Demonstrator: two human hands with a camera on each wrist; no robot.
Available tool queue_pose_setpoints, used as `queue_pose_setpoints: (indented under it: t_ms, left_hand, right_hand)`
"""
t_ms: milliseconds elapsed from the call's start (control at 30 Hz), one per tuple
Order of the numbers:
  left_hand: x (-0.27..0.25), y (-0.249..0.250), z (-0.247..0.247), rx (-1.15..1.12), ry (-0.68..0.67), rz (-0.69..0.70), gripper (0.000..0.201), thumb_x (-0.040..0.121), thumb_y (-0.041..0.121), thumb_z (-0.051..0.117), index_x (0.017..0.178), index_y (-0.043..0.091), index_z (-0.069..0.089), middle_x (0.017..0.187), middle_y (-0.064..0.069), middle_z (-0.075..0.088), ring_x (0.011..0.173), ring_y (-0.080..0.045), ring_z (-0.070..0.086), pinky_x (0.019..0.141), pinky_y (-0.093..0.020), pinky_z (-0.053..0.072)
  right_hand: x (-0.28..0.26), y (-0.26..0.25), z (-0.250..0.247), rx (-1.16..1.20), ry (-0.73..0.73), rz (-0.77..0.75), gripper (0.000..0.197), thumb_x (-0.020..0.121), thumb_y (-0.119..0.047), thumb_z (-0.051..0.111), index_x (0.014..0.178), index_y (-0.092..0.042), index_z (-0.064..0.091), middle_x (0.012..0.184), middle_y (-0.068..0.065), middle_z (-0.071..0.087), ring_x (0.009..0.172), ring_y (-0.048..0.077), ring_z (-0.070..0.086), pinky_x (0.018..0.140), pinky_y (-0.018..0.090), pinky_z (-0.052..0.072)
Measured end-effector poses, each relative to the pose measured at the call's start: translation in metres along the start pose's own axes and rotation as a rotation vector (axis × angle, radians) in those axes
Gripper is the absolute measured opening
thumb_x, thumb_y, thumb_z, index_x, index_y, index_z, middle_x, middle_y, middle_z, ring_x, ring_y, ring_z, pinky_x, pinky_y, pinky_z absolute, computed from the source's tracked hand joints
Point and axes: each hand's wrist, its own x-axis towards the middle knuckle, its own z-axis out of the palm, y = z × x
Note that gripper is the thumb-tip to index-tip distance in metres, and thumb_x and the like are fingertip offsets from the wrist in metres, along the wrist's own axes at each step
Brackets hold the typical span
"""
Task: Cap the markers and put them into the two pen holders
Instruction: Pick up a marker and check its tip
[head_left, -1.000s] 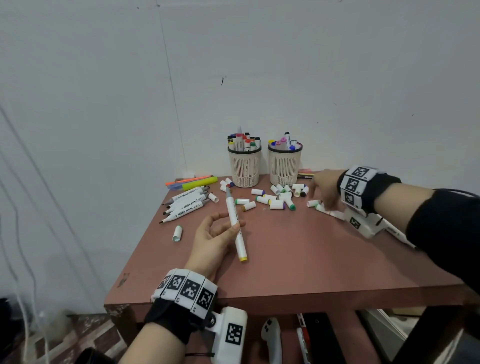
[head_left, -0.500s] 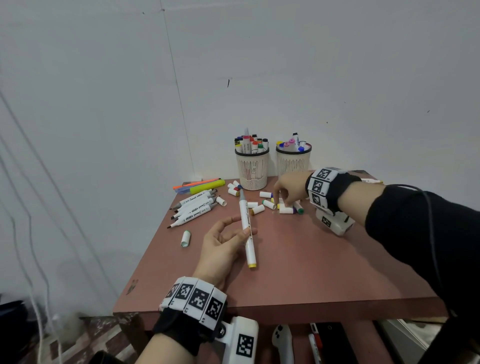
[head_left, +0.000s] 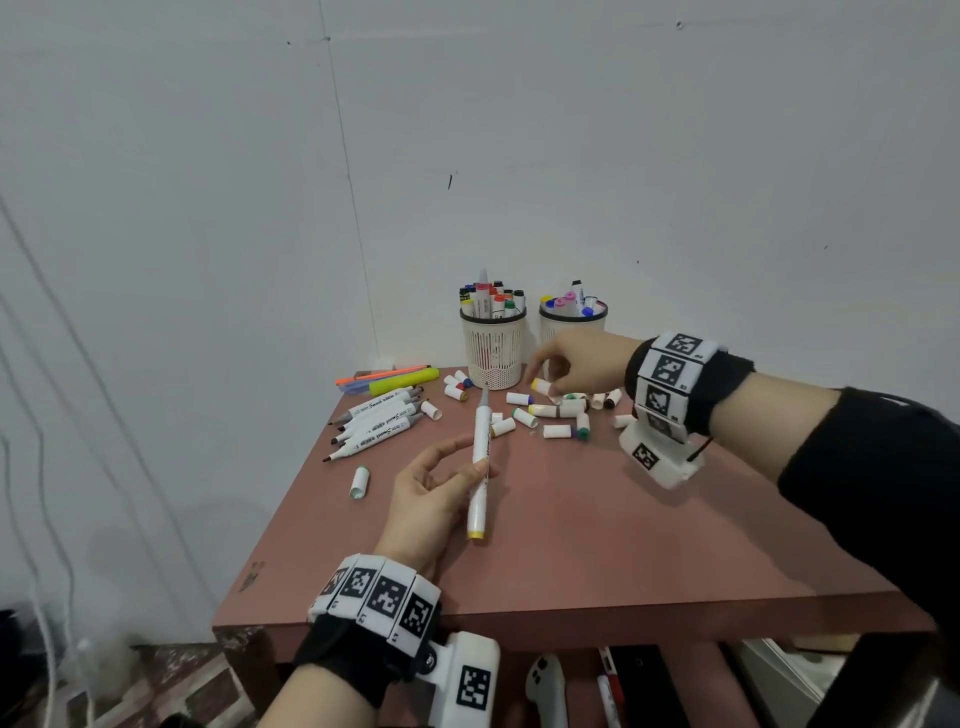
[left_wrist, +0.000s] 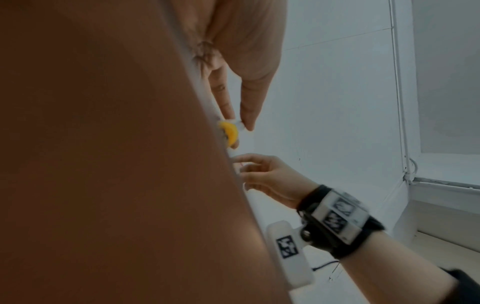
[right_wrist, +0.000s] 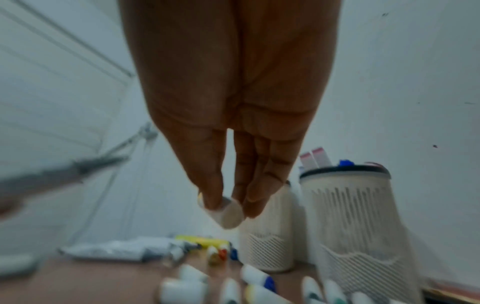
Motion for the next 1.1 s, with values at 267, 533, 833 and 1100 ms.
queue_pose_setpoints:
  t_ms: [267,533,833,1100]
  left_hand:
    - [0.003,-0.005,-0.002,0.049,0.045,0.022,0.018,0.084,0.008,0.067,0.101,0.011,0.068,0.078,-0.011,0.07,0.059,-0.011,0.057,0.051,-0.02,0.046]
    - [0.002,-0.006,-0.001,0.086,0.049,0.044,0.016,0.081,0.001,0.068,0.098,0.001,0.066,0.074,-0.014,0.068,0.039,-0.007,0.035,0.036,-0.015,0.029]
    - [-0.001,-0.008,0.002,0.228,0.032,0.085,0.019,0.071,-0.002,0.076,0.084,0.01,0.071,0.069,-0.001,0.071,0.045,-0.001,0.047,0.042,-0.012,0.034]
    - [-0.006,-0.006,0.004,0.247,-0.002,0.065,0.02,0.071,-0.004,0.075,0.088,0.006,0.071,0.071,-0.004,0.072,0.045,0.0,0.051,0.043,-0.011,0.036]
  right_hand:
    - [-0.071,-0.025,0.015,0.875,0.262,0.15,0.026,0.081,0.004,0.064,0.099,-0.015,0.067,0.076,0.008,0.061,0.064,0.012,0.056,0.059,0.017,0.047]
    - [-0.106,-0.026,0.066,1.764,0.526,0.299,0.014,0.087,0.001,0.058,0.098,-0.007,0.058,0.077,0.012,0.066,0.062,0.019,0.062,0.059,0.025,0.048]
    - [-0.107,-0.021,0.107,2.133,0.682,0.229,0.016,0.073,-0.005,0.064,0.086,-0.008,0.056,0.069,0.008,0.066,0.062,0.018,0.066,0.054,0.022,0.052]
    - [-0.103,-0.011,0.116,2.062,0.784,0.381,0.018,0.083,0.001,0.062,0.101,-0.003,0.057,0.069,0.008,0.069,0.062,0.017,0.066,0.053,0.02,0.051]
